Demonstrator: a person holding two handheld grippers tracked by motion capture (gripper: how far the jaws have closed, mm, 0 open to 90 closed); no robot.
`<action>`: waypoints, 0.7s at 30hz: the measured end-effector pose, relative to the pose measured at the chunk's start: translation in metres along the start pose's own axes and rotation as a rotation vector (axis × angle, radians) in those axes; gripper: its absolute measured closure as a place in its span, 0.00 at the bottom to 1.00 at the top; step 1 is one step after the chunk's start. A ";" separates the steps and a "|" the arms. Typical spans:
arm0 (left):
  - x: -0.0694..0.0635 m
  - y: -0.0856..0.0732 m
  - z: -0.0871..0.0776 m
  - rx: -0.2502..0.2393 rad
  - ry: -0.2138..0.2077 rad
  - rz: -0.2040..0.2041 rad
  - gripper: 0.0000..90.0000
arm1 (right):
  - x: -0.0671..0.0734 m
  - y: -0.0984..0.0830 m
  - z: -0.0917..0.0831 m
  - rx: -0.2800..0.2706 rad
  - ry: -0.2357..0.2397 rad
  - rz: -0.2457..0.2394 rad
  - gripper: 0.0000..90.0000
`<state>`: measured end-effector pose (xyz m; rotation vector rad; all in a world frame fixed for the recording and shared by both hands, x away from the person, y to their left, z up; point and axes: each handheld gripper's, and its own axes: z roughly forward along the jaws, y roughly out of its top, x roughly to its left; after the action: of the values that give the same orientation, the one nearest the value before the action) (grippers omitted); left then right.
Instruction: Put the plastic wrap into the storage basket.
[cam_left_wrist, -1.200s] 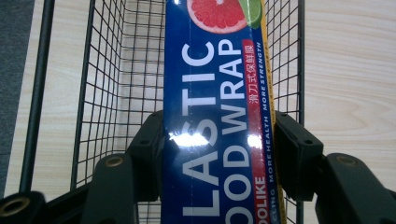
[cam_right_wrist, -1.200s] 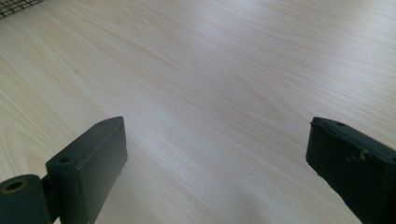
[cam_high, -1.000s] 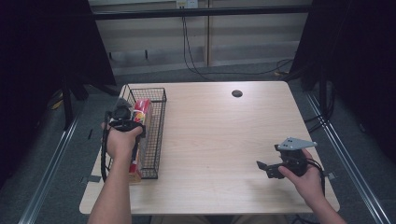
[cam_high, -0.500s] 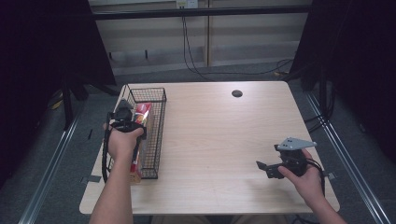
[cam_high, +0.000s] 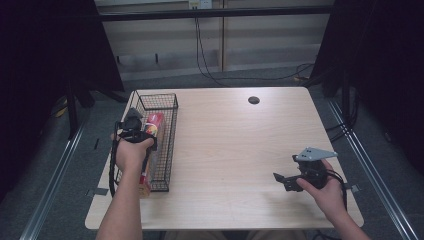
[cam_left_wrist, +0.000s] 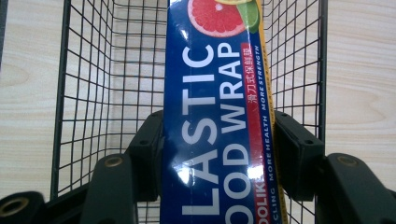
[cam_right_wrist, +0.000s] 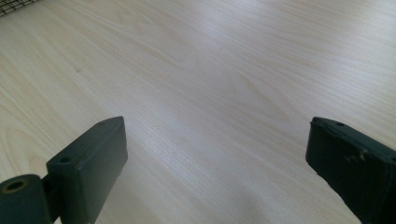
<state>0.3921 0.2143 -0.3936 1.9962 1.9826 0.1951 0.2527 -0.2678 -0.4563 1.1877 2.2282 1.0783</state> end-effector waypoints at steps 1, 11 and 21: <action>-0.001 0.000 0.000 -0.001 -0.001 -0.012 0.48 | 0.000 0.000 0.000 0.002 0.000 0.003 0.06; -0.001 0.000 0.001 0.000 -0.005 -0.007 0.48 | 0.000 0.000 0.000 0.005 0.003 -0.005 0.06; -0.001 -0.001 0.002 0.000 0.005 0.014 0.47 | 0.001 -0.002 -0.002 0.011 -0.003 -0.005 0.06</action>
<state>0.3920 0.2126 -0.3955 2.0114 1.9719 0.2033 0.2500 -0.2686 -0.4568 1.1861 2.2363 1.0633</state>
